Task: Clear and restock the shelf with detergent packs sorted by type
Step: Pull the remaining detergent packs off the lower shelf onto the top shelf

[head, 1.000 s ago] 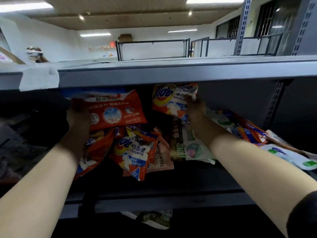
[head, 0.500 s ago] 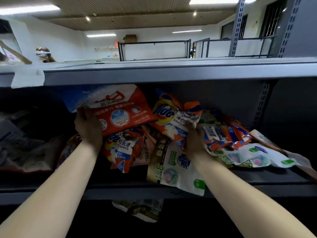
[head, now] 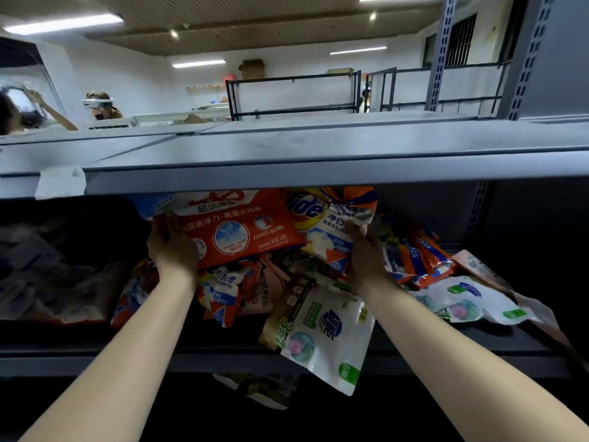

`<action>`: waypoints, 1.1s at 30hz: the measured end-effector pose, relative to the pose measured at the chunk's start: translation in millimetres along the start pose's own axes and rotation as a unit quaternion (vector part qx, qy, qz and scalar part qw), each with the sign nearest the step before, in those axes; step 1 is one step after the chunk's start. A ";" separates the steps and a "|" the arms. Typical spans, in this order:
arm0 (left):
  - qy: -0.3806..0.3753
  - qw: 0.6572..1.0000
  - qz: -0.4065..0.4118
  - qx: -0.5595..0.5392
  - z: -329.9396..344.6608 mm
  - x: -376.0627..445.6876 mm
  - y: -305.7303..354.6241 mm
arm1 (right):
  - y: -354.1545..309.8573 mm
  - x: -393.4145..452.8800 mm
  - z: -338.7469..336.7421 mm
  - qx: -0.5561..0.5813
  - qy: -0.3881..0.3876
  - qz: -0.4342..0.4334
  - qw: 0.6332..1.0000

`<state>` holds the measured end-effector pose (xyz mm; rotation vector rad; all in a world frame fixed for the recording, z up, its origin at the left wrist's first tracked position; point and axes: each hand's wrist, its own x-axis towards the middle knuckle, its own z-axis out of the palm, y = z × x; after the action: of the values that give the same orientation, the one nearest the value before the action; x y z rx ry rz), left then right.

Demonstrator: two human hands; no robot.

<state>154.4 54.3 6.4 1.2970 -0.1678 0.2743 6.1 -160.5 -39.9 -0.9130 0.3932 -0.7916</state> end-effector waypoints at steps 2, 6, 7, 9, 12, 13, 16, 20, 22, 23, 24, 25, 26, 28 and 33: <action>0.000 1.000 -0.012 0.005 -0.3 -16.0 -4.8 | -1.3 -3.8 -8.4 0.007 -0.004 0.006 1.000; -0.005 1.000 0.005 0.021 -1.1 -32.5 -10.4 | -3.9 -12.5 -23.4 -0.009 0.001 0.002 1.000; -0.007 1.000 0.010 0.019 1.3 -33.9 -7.3 | -7.7 -14.1 -26.4 -0.018 0.002 -0.002 1.000; 0.001 1.000 0.011 0.014 9.5 -37.2 1.4 | -20.4 -18.0 -31.8 -0.034 0.007 -0.013 0.999; 0.028 0.999 0.008 0.023 23.8 -47.6 8.6 | -45.3 -23.3 -46.0 -0.051 0.030 -0.030 0.998; 0.041 0.999 0.005 0.032 27.7 -54.3 9.7 | -54.5 -24.8 -52.7 -0.060 0.041 -0.034 0.997; 0.071 0.993 0.015 0.089 36.8 -83.0 11.4 | -81.5 -28.2 -77.8 -0.106 0.081 -0.042 0.990; 0.097 0.989 0.006 0.112 49.0 -131.3 16.8 | -110.7 -34.9 -113.8 -0.158 0.124 -0.049 0.978; 0.086 0.990 0.006 0.109 56.9 -153.7 21.7 | -124.5 -41.6 -131.9 -0.162 0.151 -0.048 0.974; 0.073 0.992 0.006 0.105 61.1 -165.5 26.1 | -130.8 -47.1 -139.7 -0.164 0.166 -0.053 0.971; 0.058 0.993 0.005 0.099 65.4 -176.8 30.2 | -137.1 -53.8 -147.2 -0.171 0.178 -0.067 0.967; 0.044 0.995 0.004 0.095 70.1 -188.9 34.4 | -143.5 -62.2 -154.3 -0.185 0.183 -0.087 0.961; 0.037 0.995 0.003 0.097 72.2 -197.0 36.0 | -146.5 -68.9 -159.0 -0.202 0.183 -0.103 0.957; 0.018 0.994 0.001 0.105 76.4 -210.7 38.5 | -151.1 -81.2 -170.6 -0.216 0.190 -0.125 0.950; -0.055 0.995 -0.007 0.082 84.4 -246.9 48.9 | -172.4 -120.7 -198.8 -0.238 0.239 -0.149 0.930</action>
<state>-93.3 -41.3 6.0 1.4762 -0.2334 0.2069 -270.5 -241.7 -13.6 -1.2483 0.9169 -1.2363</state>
